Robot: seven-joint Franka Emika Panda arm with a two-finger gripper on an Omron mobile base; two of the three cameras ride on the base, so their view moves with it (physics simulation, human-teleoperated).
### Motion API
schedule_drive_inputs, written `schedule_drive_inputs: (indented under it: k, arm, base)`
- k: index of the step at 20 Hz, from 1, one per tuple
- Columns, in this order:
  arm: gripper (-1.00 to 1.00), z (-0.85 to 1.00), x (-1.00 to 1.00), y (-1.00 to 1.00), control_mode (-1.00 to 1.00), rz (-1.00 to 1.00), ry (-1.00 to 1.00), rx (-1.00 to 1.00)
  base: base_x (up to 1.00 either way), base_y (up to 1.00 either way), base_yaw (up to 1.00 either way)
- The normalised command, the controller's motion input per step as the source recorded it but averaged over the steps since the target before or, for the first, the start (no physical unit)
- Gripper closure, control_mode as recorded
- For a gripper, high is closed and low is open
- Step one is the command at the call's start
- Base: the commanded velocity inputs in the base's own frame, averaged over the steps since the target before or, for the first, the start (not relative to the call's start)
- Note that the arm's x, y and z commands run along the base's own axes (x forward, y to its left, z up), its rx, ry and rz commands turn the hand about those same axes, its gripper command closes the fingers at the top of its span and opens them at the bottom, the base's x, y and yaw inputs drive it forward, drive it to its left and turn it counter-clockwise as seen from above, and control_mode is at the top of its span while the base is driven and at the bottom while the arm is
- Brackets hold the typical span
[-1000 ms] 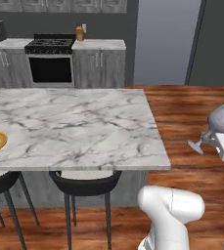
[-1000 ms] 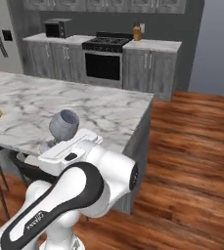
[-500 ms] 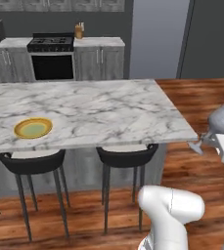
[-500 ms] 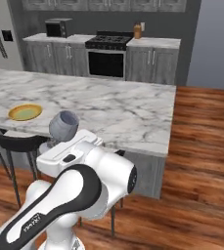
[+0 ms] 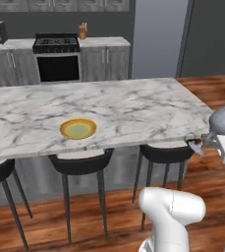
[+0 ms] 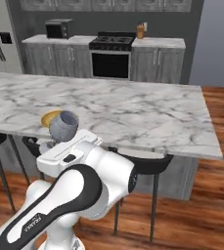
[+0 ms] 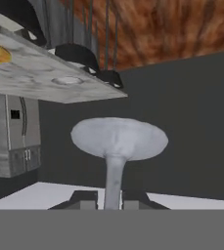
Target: Retrieve the wine glasses from the counter and place one next to each plate.
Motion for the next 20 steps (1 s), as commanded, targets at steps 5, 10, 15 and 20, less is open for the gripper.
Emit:
schedule_drive_inputs:
  k: [5, 10, 15, 20]
  arm:
    - [1.00, 0.00, 0.00, 0.00, 1.00, 0.00, 0.00, 0.00]
    - [1.00, 0.00, 0.00, 0.00, 1.00, 0.00, 0.00, 0.00]
    - [1.00, 0.00, 0.00, 0.00, 1.00, 0.00, 0.00, 0.00]
    - [1.00, 0.00, 0.00, 0.00, 1.00, 0.00, 0.00, 0.00]
  base:
    - [0.48, 1.00, -0.24]
    - [0.73, 0.79, -0.10]
    - [0.89, 0.01, -0.02]
    - [0.42, -0.19, 0.23]
